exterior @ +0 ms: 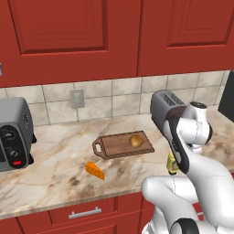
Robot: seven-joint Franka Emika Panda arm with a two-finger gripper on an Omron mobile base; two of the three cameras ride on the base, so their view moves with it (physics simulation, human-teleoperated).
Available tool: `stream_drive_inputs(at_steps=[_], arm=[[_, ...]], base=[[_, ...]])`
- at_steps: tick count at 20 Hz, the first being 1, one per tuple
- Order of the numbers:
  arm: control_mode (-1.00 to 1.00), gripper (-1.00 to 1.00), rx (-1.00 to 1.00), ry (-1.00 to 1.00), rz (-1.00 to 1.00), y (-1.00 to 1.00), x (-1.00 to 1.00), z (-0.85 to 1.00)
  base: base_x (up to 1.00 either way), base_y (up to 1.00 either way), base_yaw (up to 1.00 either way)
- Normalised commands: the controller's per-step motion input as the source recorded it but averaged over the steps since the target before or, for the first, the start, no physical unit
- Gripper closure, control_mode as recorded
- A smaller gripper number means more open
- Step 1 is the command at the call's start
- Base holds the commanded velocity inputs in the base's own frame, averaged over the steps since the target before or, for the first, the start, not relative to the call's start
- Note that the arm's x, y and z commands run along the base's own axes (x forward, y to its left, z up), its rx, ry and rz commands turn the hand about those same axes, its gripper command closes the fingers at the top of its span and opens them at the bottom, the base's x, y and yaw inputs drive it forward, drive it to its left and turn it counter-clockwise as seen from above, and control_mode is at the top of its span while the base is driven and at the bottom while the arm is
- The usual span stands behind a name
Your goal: Retrieve the reheated potato from the microwave, then place the potato, cheese, and condiment on the cutting board.
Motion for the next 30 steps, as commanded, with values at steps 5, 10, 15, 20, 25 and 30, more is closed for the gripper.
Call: stream_drive_inputs(at_steps=[5,10,15,20,25,30], arm=[[-1.00,-1.00,0.00,0.04,-0.02,-0.01,0.00,-0.20],[-1.00,-1.00,0.00,0.05,-0.01,-0.04,0.00,-0.20],[-1.00,-1.00,0.00,0.06,-0.01,-0.02,0.00,-0.15],[-1.00,-1.00,0.00,0.04,0.00,-0.01,-0.01,-0.09],[-1.00,1.00,0.00,0.05,0.00,0.00,-0.09,-0.01],[-1.00,1.00,0.00,0.08,0.00,0.00,-0.15,0.13]], base=[[0.00,0.00,0.00],[0.00,0.00,0.00],[0.00,0.00,0.00],[0.00,0.00,0.00],[0.00,0.00,0.00],[0.00,0.00,0.00]])
